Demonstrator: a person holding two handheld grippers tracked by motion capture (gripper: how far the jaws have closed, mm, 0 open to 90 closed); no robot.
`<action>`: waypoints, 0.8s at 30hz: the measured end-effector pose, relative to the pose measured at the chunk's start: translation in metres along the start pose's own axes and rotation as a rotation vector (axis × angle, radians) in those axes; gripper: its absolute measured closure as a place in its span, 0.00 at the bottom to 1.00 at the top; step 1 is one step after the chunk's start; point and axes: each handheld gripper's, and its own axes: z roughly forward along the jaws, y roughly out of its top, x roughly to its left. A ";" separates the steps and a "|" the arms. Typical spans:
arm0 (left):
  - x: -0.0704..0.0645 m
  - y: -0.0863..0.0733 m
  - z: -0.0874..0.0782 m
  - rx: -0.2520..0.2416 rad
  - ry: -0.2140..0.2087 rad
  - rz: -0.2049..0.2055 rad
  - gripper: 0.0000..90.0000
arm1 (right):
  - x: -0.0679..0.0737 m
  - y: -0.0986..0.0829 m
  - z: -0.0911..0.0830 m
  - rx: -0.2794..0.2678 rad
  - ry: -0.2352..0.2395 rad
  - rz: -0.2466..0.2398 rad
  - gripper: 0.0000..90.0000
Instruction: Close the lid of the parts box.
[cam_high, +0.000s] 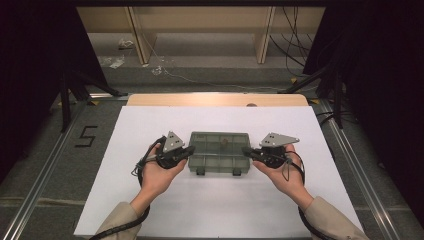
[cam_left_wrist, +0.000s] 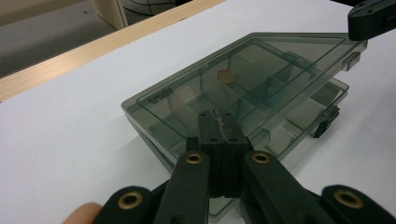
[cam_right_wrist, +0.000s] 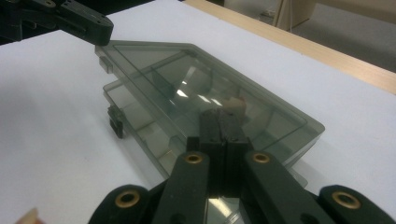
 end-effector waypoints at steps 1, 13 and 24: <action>0.000 0.000 0.000 0.001 0.004 0.000 0.99 | 0.000 0.000 0.000 0.002 0.000 0.001 1.00; -0.001 -0.001 0.002 0.020 -0.012 -0.001 0.99 | 0.001 -0.003 0.003 0.029 0.009 0.004 1.00; -0.003 -0.003 0.004 0.036 -0.021 0.002 0.99 | 0.002 -0.005 0.005 0.041 0.014 0.006 1.00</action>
